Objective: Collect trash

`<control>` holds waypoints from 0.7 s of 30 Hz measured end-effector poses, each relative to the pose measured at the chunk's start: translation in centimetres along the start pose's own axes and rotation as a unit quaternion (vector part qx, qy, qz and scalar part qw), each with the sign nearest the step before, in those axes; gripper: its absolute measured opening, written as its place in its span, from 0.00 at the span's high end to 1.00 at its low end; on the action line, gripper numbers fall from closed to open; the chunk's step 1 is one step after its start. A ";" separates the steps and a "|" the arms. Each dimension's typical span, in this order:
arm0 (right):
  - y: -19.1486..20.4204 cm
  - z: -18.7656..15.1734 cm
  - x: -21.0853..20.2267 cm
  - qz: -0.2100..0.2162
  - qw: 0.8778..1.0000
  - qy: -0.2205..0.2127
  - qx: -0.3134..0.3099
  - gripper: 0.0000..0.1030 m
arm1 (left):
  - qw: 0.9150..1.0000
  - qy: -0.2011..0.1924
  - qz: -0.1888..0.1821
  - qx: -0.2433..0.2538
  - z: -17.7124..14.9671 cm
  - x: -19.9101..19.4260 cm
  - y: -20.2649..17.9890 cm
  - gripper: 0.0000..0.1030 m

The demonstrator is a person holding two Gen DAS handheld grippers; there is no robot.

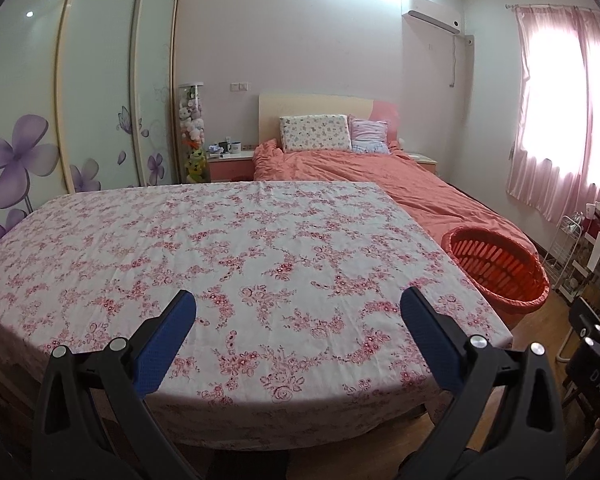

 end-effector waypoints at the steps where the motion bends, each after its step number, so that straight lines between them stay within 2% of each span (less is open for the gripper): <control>1: -0.1 0.0 -0.1 -0.001 1.000 -0.002 0.000 0.04 | 1.000 -0.001 0.000 -0.001 0.0 -0.1 0.0 0.02; 15: -0.1 0.1 -0.7 0.019 1.000 0.007 0.003 0.04 | 1.000 -0.003 -0.005 -0.002 0.1 -0.8 -0.1 0.02; 21: -0.1 0.2 -0.9 0.019 1.000 0.006 0.003 0.04 | 1.000 -0.004 0.004 0.002 0.2 -0.8 -0.1 0.02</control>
Point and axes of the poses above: each gripper's, at about its wrist camera, not at the fingertips, and x roughly the way its jaws point, y to its left, z to its top, the point moved 3 cm from there along x, roughly the way its jaws point, and after that the axes turned 1 degree about -y, right-handed, at the moved point
